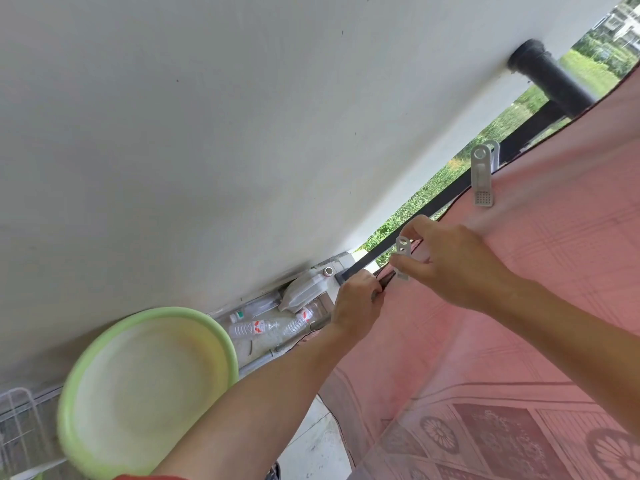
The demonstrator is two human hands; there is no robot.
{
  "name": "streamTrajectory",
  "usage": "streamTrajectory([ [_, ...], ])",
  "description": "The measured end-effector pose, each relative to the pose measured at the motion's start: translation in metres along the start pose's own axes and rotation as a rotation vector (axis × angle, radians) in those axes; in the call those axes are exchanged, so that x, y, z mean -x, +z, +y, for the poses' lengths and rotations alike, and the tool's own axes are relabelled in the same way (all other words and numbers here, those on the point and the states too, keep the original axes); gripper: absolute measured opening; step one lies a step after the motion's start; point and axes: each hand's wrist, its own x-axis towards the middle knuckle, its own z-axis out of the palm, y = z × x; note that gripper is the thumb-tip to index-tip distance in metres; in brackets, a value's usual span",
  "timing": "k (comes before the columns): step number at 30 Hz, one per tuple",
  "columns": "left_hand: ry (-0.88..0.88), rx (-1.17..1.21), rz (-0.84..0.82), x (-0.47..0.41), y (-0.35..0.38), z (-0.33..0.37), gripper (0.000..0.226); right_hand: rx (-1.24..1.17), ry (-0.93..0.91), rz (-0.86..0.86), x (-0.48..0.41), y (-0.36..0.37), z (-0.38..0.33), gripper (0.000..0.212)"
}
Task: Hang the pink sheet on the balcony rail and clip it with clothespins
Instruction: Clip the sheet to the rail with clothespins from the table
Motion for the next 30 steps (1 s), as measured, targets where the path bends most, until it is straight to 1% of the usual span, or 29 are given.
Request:
streamTrajectory([
  [2, 0.042, -0.032, 0.014, 0.002, -0.002, -0.002, 0.008, 0.045, -0.031, 0.014, 0.000, 0.002, -0.001, 0.034],
  [4, 0.034, -0.046, 0.040, 0.001, -0.003, -0.004, 0.008, 0.095, -0.068, 0.025, -0.001, 0.005, -0.002, 0.033],
  [7, -0.046, -0.028, 0.064, -0.003, -0.004, -0.004, 0.009, 0.159, -0.115, 0.014, -0.005, 0.005, -0.006, 0.034],
  [9, -0.146, 0.035, 0.060, -0.011, -0.008, -0.001, 0.014, 0.217, -0.139, -0.017, -0.012, 0.002, -0.009, 0.034],
  [11, -0.251, 0.114, 0.042, -0.024, -0.014, -0.003, 0.019, 0.274, -0.162, -0.080, -0.018, -0.002, -0.010, 0.032],
  [12, -0.267, 0.134, 0.033, -0.031, -0.018, -0.006, 0.018, 0.315, -0.176, -0.124, -0.021, -0.002, -0.009, 0.030],
  [14, -0.245, 0.156, 0.000, -0.043, -0.022, -0.013, 0.010, 0.462, -0.197, -0.223, -0.028, 0.000, -0.009, 0.028],
  [15, -0.228, 0.165, -0.020, -0.047, -0.022, -0.015, 0.011, 0.556, -0.196, -0.278, -0.033, 0.004, -0.009, 0.027],
  [16, -0.215, 0.166, -0.046, -0.049, -0.020, -0.018, 0.013, 0.631, -0.184, -0.330, -0.038, 0.010, -0.010, 0.026],
  [17, -0.184, 0.161, -0.070, -0.051, -0.018, -0.020, 0.008, 0.660, -0.157, -0.376, -0.044, 0.014, -0.011, 0.023],
  [19, -0.163, 0.174, -0.117, -0.052, -0.014, -0.023, 0.020, 0.588, -0.069, -0.464, -0.056, 0.022, -0.014, 0.023],
  [21, -0.211, 0.244, -0.167, -0.052, -0.012, -0.027, 0.027, 0.480, 0.003, -0.508, -0.065, 0.026, -0.014, 0.030],
  [23, -0.295, 0.382, -0.231, -0.050, -0.008, -0.030, 0.027, 0.414, 0.004, -0.504, -0.071, 0.028, -0.010, 0.039],
  [25, -0.381, 0.532, -0.296, -0.045, -0.005, -0.030, 0.021, 0.367, -0.012, -0.481, -0.073, 0.028, -0.007, 0.044],
  [27, -0.418, 0.586, -0.352, -0.039, -0.002, -0.035, 0.013, 0.327, -0.017, -0.473, -0.073, 0.028, -0.005, 0.048],
  [30, -0.467, 0.646, -0.406, -0.028, 0.000, -0.055, 0.022, 0.310, -0.015, -0.462, -0.074, 0.027, -0.003, 0.044],
])
